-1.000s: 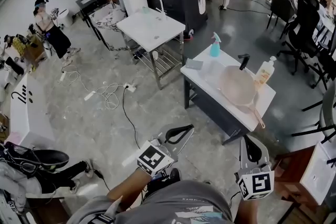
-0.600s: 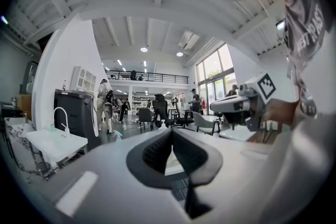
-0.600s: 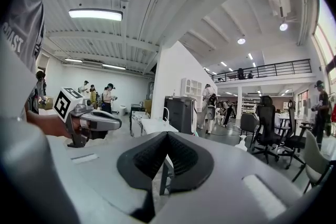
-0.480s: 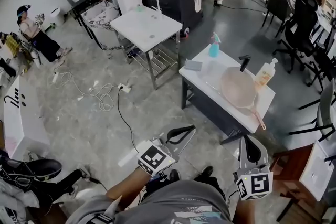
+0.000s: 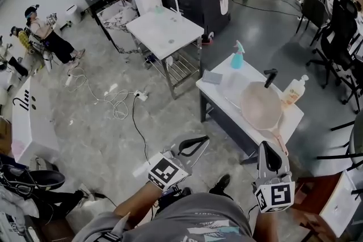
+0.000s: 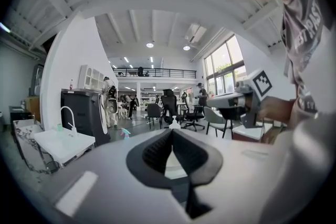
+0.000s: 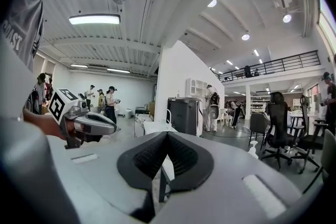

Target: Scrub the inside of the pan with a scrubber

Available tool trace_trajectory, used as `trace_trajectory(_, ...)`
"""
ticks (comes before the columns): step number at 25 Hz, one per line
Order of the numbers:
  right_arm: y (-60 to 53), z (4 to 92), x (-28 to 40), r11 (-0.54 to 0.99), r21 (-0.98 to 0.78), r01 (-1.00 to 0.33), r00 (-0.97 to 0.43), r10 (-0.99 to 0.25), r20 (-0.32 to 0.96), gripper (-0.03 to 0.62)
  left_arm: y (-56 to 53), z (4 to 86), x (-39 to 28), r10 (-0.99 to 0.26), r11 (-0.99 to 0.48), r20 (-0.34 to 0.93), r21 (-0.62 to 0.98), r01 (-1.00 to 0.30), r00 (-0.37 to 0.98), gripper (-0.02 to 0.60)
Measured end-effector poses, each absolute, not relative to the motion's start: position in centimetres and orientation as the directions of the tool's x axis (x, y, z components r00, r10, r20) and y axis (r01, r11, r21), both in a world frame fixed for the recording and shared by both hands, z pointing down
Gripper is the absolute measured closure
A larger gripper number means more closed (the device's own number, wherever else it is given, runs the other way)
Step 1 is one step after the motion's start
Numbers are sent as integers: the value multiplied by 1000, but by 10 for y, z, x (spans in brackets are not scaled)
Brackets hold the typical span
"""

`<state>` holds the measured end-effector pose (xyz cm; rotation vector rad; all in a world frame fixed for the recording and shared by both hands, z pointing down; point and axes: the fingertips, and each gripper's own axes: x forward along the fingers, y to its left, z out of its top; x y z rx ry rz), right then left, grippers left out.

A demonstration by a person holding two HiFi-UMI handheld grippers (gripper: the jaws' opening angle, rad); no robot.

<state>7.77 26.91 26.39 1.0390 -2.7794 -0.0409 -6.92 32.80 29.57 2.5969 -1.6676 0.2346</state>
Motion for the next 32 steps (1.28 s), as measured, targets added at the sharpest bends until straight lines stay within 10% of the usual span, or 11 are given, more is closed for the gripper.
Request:
trace_trajectory(18,154,274,101,887,50,-459,-876,-461,141,592,214,300,-21,-954,-258,185,-102,-961,236,580)
trace_trajectory(32,99,292,139,828,21,-560,-816,-556,161,592,131,312,11,-911,-381,212,-105,-919,353,580)
